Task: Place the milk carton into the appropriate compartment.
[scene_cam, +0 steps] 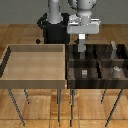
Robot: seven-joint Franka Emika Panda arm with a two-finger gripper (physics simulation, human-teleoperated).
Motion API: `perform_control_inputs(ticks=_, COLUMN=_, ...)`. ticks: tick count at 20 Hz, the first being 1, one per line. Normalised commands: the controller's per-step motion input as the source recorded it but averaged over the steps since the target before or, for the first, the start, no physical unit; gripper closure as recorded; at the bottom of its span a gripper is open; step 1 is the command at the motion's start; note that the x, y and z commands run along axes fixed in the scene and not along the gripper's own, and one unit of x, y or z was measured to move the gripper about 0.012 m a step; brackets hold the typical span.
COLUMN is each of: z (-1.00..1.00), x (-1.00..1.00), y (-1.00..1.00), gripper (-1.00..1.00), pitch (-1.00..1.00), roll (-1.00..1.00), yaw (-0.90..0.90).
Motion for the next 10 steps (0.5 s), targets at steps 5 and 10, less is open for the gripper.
perform_control_inputs(ticks=5, z=0.00, x=-1.00, y=0.00, gripper=1.00, pitch=0.00, roll=0.00, yaw=0.00)
perform_control_inputs(ticks=10, z=0.00, x=-1.00, y=0.00, gripper=1.00, pitch=0.00, roll=0.00, yaw=0.00)
